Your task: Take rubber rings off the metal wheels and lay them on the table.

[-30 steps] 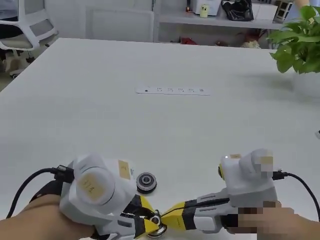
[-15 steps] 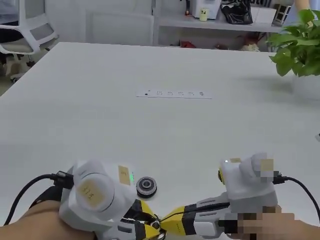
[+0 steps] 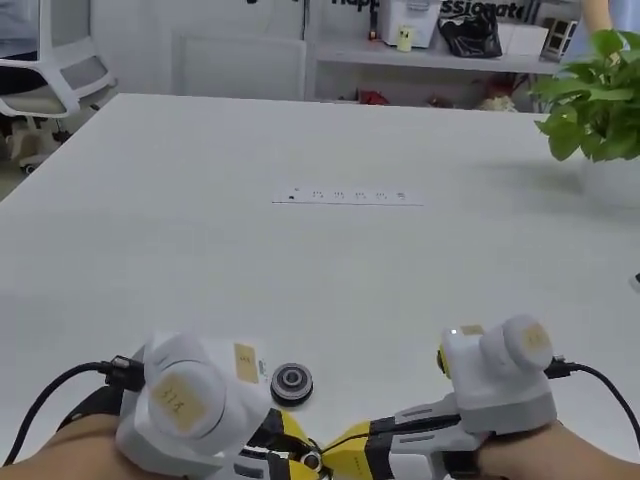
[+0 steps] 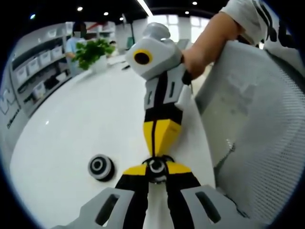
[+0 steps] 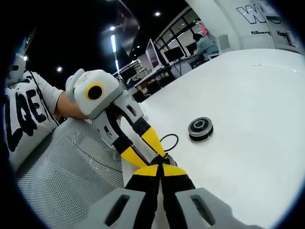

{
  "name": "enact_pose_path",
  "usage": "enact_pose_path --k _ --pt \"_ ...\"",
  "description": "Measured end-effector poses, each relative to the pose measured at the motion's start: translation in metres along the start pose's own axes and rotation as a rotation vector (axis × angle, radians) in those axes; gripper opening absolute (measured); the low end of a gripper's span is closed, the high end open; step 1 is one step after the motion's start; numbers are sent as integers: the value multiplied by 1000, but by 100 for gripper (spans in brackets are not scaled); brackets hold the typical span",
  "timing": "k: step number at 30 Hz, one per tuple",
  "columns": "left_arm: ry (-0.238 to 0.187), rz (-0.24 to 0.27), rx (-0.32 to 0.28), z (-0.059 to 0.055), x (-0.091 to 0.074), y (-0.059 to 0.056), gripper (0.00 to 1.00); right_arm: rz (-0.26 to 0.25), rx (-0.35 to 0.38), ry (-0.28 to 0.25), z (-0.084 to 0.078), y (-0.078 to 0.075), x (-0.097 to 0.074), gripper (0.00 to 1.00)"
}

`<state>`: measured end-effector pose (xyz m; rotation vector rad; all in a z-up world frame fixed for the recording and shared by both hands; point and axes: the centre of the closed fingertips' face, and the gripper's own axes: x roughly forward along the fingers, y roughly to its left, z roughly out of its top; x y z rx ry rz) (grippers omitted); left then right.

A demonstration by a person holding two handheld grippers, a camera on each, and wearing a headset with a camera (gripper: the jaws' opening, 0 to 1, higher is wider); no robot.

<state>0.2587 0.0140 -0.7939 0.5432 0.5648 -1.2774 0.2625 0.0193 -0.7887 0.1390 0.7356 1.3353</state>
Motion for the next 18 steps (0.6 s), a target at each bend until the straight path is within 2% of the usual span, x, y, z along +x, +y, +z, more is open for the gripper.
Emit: enact_pose_path --k 6,13,18 --pt "0 -6 13 0 -1 0 14 -3 1 -9 2 -1 -1 0" --pt "-12 -22 3 3 -7 -2 19 -1 2 -16 4 0 -2 0" --pt "-50 -21 -21 12 -15 0 22 1 2 -19 5 0 -2 0"
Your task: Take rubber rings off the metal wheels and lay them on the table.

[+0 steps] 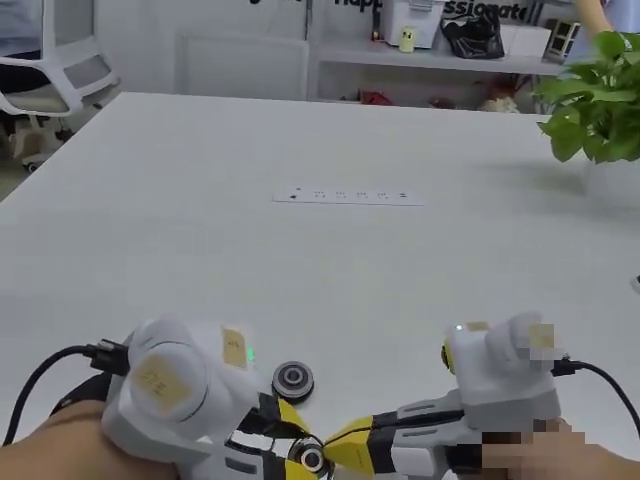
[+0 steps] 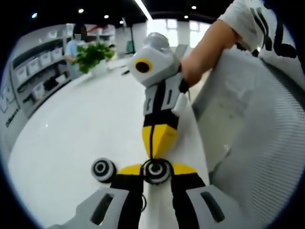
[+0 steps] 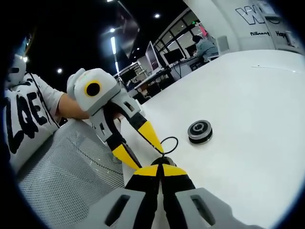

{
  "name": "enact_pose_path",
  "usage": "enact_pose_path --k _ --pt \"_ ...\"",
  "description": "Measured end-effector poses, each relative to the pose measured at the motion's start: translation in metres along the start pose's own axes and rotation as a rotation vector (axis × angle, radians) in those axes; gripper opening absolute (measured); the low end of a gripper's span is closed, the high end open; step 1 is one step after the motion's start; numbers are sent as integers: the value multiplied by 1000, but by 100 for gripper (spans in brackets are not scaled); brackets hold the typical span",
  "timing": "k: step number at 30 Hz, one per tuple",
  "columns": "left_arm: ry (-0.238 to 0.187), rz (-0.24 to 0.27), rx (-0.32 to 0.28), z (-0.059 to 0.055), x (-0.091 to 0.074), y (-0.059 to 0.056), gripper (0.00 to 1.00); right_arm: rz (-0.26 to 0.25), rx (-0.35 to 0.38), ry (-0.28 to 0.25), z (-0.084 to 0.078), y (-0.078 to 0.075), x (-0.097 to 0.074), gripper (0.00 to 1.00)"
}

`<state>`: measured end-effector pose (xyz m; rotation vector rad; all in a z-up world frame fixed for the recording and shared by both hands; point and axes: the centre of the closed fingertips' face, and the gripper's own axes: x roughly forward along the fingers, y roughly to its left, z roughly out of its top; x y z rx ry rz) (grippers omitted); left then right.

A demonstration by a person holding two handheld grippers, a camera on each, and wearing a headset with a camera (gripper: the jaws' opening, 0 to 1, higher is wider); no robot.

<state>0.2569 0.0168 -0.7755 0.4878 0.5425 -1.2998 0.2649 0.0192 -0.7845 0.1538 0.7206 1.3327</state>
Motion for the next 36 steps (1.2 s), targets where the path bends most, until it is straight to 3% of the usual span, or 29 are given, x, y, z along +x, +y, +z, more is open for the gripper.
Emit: enact_pose_path --k 6,36 --pt "-31 5 -16 7 -7 0 27 -2 4 -14 4 0 -2 0" --pt "-105 69 -71 16 -39 7 53 0 8 -47 14 1 -8 0"
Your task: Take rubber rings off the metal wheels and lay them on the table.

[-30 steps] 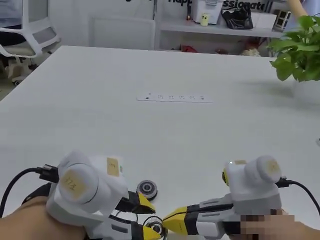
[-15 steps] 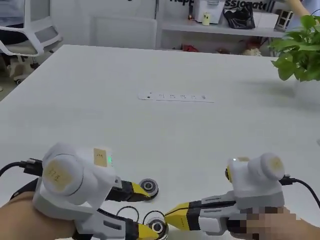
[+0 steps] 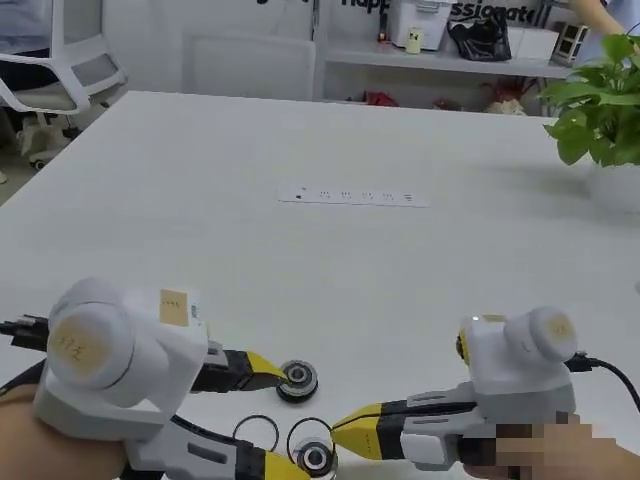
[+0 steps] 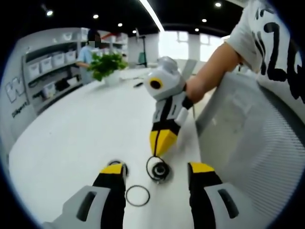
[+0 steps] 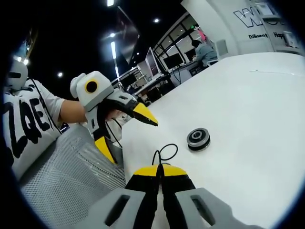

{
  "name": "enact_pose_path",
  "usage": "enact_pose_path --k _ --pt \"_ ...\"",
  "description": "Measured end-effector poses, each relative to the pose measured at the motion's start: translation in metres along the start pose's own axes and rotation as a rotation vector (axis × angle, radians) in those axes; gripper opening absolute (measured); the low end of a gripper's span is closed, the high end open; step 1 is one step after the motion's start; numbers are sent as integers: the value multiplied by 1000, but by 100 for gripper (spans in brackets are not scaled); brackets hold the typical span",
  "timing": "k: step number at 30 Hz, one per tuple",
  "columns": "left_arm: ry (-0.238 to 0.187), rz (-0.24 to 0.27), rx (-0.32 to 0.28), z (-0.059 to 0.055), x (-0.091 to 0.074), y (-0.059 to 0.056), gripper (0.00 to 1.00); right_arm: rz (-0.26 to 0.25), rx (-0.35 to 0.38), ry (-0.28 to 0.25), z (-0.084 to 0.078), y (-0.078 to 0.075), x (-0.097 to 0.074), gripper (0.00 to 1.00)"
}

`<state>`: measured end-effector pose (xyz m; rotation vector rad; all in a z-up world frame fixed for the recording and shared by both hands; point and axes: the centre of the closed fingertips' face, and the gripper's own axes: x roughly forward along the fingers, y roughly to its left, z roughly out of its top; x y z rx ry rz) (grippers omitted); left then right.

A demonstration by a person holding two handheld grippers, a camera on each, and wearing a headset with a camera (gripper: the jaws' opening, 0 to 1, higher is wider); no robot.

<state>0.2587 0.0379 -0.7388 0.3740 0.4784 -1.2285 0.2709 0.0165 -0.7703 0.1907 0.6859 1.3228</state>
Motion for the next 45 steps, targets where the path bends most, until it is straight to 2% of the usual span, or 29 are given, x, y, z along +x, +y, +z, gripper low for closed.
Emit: enact_pose_path --k 12,24,45 --pt "-26 37 -35 1 -14 3 63 4 -3 -19 7 2 -3 0" --pt "-32 78 -66 -3 -26 10 72 7 -4 -31 11 3 -5 0" --pt "-42 120 -96 -10 -37 14 81 19 -3 -40 18 5 -4 0"
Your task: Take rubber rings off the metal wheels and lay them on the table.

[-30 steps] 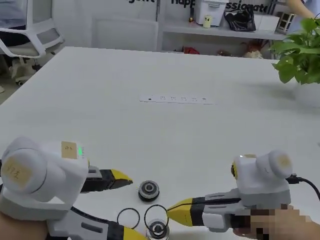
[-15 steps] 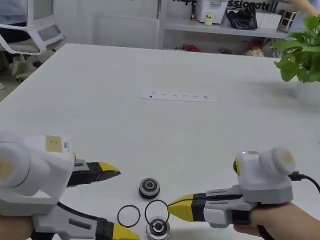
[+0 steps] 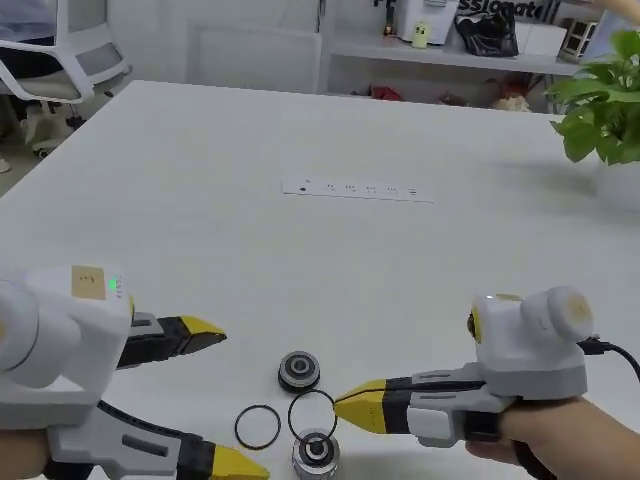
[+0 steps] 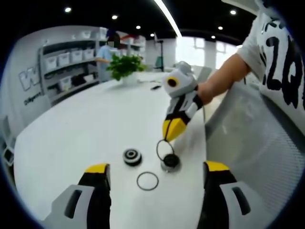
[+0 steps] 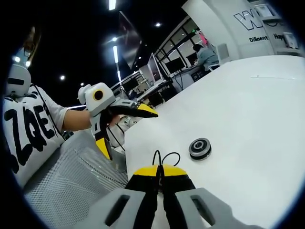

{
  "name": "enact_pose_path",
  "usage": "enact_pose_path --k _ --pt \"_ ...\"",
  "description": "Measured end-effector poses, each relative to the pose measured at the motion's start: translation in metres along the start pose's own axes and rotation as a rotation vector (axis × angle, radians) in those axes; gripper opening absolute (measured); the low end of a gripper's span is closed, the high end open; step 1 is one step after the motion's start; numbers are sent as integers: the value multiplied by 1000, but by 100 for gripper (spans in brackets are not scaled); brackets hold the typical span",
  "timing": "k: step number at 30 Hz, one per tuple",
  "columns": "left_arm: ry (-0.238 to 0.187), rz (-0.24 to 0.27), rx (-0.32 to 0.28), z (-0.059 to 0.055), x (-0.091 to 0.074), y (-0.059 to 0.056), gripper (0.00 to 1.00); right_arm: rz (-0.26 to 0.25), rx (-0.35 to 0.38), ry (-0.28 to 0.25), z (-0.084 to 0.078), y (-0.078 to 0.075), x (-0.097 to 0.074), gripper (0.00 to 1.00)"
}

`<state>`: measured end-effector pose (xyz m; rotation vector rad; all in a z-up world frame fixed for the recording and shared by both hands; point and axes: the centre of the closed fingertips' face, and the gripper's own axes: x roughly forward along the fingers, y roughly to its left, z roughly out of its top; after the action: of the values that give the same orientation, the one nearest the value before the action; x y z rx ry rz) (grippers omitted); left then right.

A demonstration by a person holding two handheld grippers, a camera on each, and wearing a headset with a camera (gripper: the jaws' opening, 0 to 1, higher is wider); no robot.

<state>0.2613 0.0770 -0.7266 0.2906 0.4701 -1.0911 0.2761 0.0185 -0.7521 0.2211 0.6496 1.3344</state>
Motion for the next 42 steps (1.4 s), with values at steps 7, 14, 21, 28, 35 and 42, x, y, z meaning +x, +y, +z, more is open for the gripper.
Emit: enact_pose_path --k 7,14,21,28,35,42 --pt "-7 13 -9 -2 -4 1 83 3 -3 -2 2 1 0 0" --pt "-10 23 -15 -4 -7 2 85 9 -7 -9 8 4 2 0" --pt "-8 28 -18 -5 -10 4 85 15 -10 -11 12 5 5 0" --pt "-9 42 -23 -6 -13 9 86 20 -14 -12 17 5 7 0" --pt "-8 46 -18 -7 -15 10 86 27 -16 -16 21 6 10 0" --pt "-10 53 -23 -9 -19 11 87 34 -19 -22 25 9 13 0"
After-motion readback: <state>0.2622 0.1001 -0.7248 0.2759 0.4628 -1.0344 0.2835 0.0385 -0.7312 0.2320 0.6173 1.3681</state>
